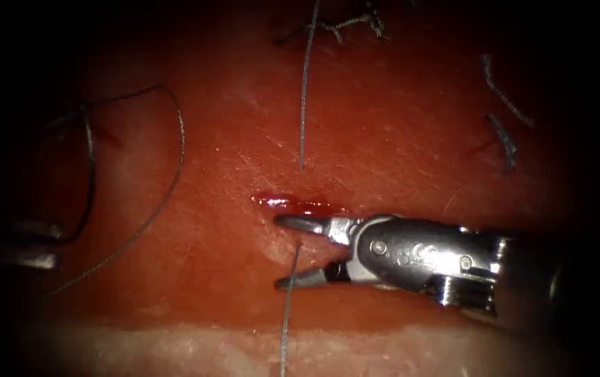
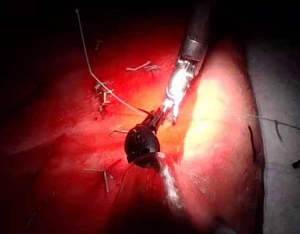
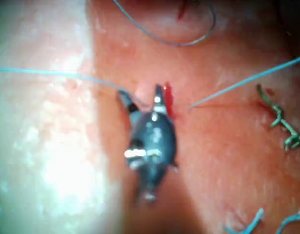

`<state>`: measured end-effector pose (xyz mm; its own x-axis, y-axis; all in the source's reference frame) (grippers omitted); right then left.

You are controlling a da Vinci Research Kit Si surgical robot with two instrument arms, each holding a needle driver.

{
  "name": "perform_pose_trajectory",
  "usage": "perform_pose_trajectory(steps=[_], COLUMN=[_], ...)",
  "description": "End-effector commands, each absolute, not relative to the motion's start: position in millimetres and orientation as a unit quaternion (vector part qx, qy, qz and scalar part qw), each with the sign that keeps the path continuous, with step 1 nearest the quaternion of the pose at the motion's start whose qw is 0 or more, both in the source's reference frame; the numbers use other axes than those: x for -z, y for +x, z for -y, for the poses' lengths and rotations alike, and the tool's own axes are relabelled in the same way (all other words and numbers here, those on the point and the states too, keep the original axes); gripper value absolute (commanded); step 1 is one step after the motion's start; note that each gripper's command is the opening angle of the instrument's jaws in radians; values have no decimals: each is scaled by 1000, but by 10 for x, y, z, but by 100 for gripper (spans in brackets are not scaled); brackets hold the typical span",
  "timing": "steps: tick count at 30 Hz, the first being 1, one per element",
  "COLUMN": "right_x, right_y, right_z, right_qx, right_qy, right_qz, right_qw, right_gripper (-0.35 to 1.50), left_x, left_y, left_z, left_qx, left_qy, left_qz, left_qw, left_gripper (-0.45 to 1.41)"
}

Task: Wound Closure
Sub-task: Use the right hand to pull the suture through the cut.

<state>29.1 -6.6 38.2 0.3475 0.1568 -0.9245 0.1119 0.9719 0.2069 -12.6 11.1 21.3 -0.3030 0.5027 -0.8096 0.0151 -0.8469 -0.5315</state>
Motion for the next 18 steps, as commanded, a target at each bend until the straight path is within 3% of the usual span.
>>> perform_pose_trajectory(steps=[1,18], right_x=[-388,-388], right_y=[295,291], right_z=[70,74], right_qx=[-8,20], right_qy=[123,143], right_qz=[-570,-539], right_qw=[813,830], right_gripper=[-35,-35], left_x=[-219,-218], left_y=[-131,-131], left_z=[-112,-112], left_qx=[-774,-774], left_qy=[-570,-570], left_qz=[227,227], left_qw=[157,157], left_gripper=[-45,-45])
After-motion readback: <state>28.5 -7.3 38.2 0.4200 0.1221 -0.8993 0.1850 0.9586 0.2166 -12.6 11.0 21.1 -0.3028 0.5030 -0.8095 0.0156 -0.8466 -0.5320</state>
